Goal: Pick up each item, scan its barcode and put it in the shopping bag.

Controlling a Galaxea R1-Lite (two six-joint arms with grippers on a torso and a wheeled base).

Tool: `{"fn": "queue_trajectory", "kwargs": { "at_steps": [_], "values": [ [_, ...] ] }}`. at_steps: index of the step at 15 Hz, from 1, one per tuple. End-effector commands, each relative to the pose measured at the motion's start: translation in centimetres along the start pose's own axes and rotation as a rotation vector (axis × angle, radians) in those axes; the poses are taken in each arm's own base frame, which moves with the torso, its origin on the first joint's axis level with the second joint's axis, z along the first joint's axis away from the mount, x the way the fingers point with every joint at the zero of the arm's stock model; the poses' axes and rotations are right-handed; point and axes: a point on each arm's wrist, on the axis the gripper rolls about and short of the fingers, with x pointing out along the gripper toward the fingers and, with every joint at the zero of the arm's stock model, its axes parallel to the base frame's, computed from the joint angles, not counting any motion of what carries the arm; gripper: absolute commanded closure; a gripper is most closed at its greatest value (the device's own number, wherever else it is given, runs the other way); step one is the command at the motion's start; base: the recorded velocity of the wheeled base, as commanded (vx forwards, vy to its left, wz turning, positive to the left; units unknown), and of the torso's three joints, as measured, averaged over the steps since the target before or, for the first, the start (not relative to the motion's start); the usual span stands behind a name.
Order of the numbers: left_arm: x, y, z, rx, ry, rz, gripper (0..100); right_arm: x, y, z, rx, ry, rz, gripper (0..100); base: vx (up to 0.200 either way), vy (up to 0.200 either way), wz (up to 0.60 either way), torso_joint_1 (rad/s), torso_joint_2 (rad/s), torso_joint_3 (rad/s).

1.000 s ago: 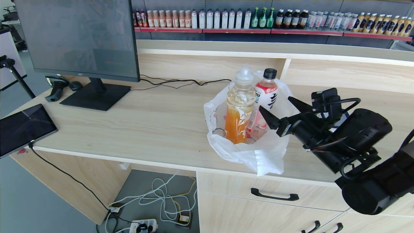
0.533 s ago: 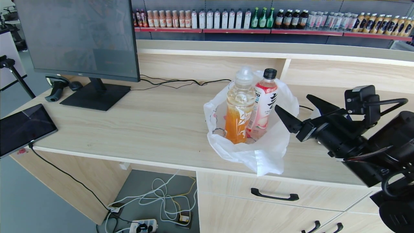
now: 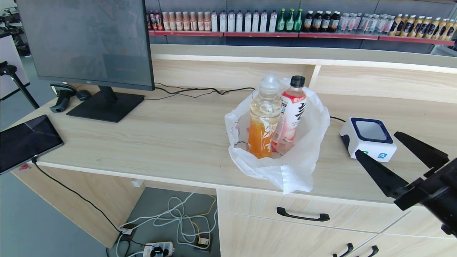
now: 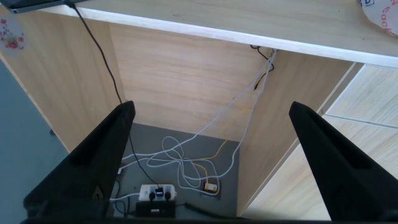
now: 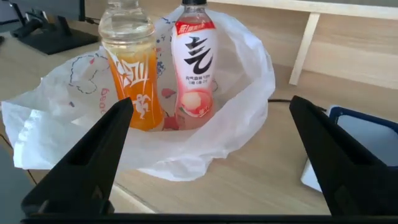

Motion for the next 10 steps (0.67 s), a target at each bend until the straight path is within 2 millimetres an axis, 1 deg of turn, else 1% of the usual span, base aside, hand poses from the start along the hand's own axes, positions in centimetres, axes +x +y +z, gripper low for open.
{"fn": "queue_trajectory", "kwargs": {
  "at_steps": [1, 2, 3, 5, 6, 7, 9, 10],
  "values": [
    [0.0, 0.0, 0.0, 0.0, 0.0, 0.0, 0, -4.0, 0.0, 1.8, -0.006, -0.064, -0.031, 0, 0.0, 0.0, 0.0, 0.0, 0.0, 0.0],
    [0.0, 0.0, 0.0, 0.0, 0.0, 0.0, 0, -4.9, 0.0, 1.8, -0.005, -0.031, -0.027, 0, 0.0, 0.0, 0.0, 0.0, 0.0, 0.0],
    [0.0, 0.0, 0.0, 0.0, 0.0, 0.0, 0, -6.8, 0.2, 1.5, -0.002, 0.039, -0.02, 0, 0.0, 0.0, 0.0, 0.0, 0.0, 0.0],
    [0.0, 0.0, 0.0, 0.0, 0.0, 0.0, 0, -11.5, 0.5, 0.5, -0.003, 0.148, -0.009, 0, 0.0, 0.0, 0.0, 0.0, 0.0, 0.0],
    [0.0, 0.0, 0.0, -0.001, 0.0, 0.0, 0, -14.2, 0.7, -0.7, -0.001, 0.206, -0.005, 0, 0.0, 0.0, 0.0, 0.0, 0.0, 0.0],
    [0.0, 0.0, 0.0, -0.001, 0.0, 0.0, 0, -16.4, 1.0, -1.7, -0.001, 0.232, -0.001, 0, 0.0, 0.0, 0.0, 0.0, 0.0, 0.0],
    [0.0, 0.0, 0.0, -0.001, 0.0, 0.0, 0, -19.4, 1.2, -3.0, 0.0, 0.251, -0.001, 0, 0.0, 0.0, 0.0, 0.0, 0.0, 0.0],
    [0.0, 0.0, 0.0, -0.001, 0.0, 0.0, 0, -19.8, 1.3, -3.7, 0.002, 0.296, -0.001, 0, 0.0, 0.0, 0.0, 0.0, 0.0, 0.0]
  ]
}}
